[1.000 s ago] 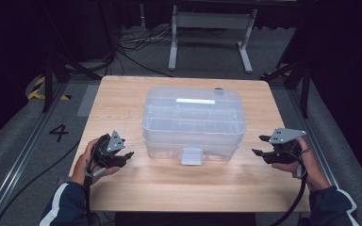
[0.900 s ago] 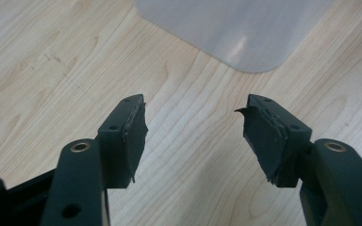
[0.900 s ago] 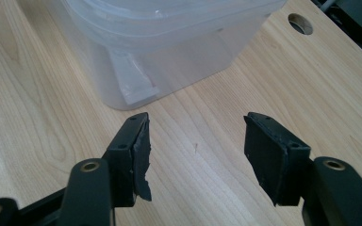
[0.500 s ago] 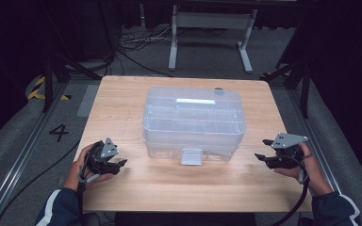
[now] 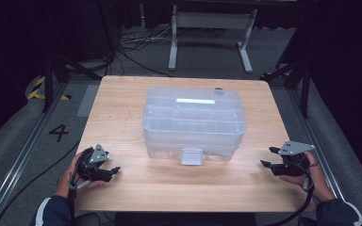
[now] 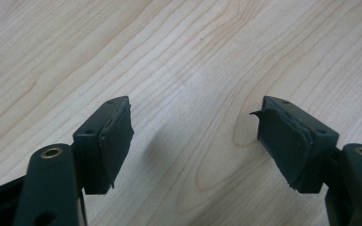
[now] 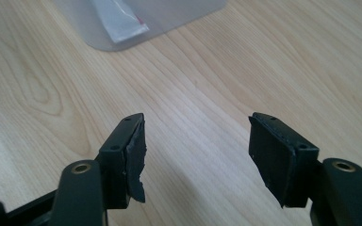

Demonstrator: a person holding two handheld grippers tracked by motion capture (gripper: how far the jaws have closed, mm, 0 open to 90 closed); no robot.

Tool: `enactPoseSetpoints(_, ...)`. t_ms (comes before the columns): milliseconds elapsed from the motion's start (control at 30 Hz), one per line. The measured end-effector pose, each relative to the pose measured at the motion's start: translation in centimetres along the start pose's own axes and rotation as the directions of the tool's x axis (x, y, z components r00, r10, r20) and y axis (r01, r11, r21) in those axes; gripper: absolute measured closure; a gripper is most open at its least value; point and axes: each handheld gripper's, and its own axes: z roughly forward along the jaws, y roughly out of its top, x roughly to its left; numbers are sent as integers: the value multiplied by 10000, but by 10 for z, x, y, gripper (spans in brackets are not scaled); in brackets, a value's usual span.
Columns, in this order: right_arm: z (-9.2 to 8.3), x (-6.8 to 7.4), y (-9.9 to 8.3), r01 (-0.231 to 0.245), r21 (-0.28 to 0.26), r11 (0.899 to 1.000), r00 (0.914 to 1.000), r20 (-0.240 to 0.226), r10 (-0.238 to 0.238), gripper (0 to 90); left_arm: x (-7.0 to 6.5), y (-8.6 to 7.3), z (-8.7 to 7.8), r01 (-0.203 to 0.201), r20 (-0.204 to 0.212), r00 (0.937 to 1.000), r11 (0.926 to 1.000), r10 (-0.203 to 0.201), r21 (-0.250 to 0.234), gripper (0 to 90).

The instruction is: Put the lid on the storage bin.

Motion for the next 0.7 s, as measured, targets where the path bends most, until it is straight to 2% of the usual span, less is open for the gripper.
enactPoseSetpoints(33,0,-1,-4,-286,-9,9996,9996,-24,286,376,1,-1,0,54,-10,10000,10000,-54,-50,262)
enactPoseSetpoints(133,-1,-5,-15,-744,-14,9972,9972,-70,744,362,3,-7,-1,388,-20,9992,9992,-388,-78,238)
enactPoseSetpoints(367,2,-7,-32,-1205,184,9925,9927,22,1205,330,7,-19,-2,835,337,9960,9959,-824,-338,205)
enactPoseSetpoints(400,4,-6,-36,-1318,207,9911,9912,113,1316,310,8,-21,-2,949,341,9950,9946,-935,-422,195)
enactPoseSetpoints(600,6,-4,-53,-1832,43,9831,9830,-73,1833,279,13,-30,-3,1433,589,9885,9877,-1396,-629,171)
enactPoseSetpoints(700,4,-5,-62,-2305,-316,9726,9731,-74,2304,263,13,-33,-4,1583,503,9866,9848,-1550,-709,156)
